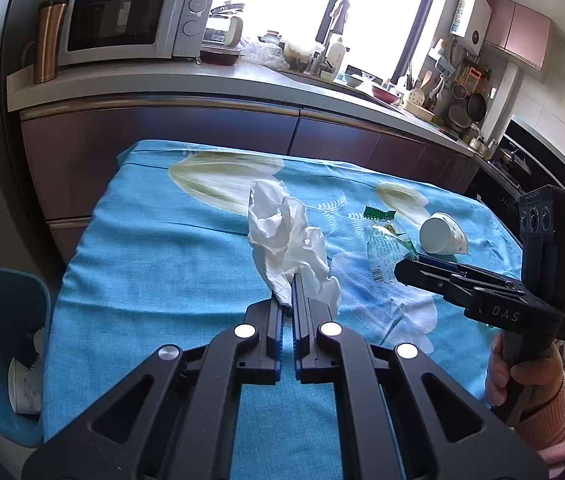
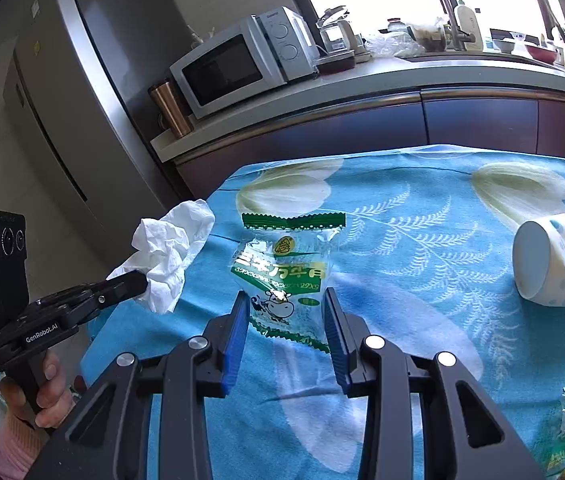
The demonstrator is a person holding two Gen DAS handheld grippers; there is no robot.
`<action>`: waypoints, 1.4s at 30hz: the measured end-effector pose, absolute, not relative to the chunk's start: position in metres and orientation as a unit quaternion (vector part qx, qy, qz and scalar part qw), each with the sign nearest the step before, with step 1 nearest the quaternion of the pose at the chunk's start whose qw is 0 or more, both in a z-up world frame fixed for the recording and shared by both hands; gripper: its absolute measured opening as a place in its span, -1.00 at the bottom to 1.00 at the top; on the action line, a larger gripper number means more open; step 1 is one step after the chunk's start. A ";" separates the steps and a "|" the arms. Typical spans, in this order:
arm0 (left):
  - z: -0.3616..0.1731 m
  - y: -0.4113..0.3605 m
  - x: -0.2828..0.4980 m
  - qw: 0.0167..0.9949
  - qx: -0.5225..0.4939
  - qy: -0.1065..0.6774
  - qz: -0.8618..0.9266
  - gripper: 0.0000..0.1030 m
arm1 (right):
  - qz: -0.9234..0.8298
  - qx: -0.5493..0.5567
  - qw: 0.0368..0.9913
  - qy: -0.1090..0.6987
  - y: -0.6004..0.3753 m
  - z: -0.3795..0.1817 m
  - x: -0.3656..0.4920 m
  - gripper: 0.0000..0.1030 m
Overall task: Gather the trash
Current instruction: 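Grasp the crumpled white tissue with the left tool, then grasp the green candy wrapper with the right tool while the left tool holds the tissue, then carry the tissue and candy wrapper over the teal bin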
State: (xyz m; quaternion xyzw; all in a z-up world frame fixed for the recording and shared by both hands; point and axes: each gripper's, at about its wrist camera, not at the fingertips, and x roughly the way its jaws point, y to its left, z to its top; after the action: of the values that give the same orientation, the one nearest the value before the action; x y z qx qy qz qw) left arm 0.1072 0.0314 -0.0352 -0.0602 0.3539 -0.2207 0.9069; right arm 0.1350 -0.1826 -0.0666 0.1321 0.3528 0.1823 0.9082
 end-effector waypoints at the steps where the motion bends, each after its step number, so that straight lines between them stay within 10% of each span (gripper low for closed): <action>1: -0.035 0.035 0.104 0.908 -0.063 0.353 -0.219 -0.92 | 0.186 0.132 0.908 0.353 -0.179 -0.066 0.134 -0.32; 42: -0.026 0.218 0.012 0.938 -0.131 0.318 -0.039 -0.92 | 0.353 0.047 0.863 0.358 -0.017 -0.055 0.125 -0.32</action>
State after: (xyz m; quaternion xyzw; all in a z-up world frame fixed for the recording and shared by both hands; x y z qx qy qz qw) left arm 0.0122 0.2178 -0.0262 -0.1307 0.3180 -0.0394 0.9382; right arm 0.1251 -0.0168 -0.0546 0.0467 0.3579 0.3534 0.8630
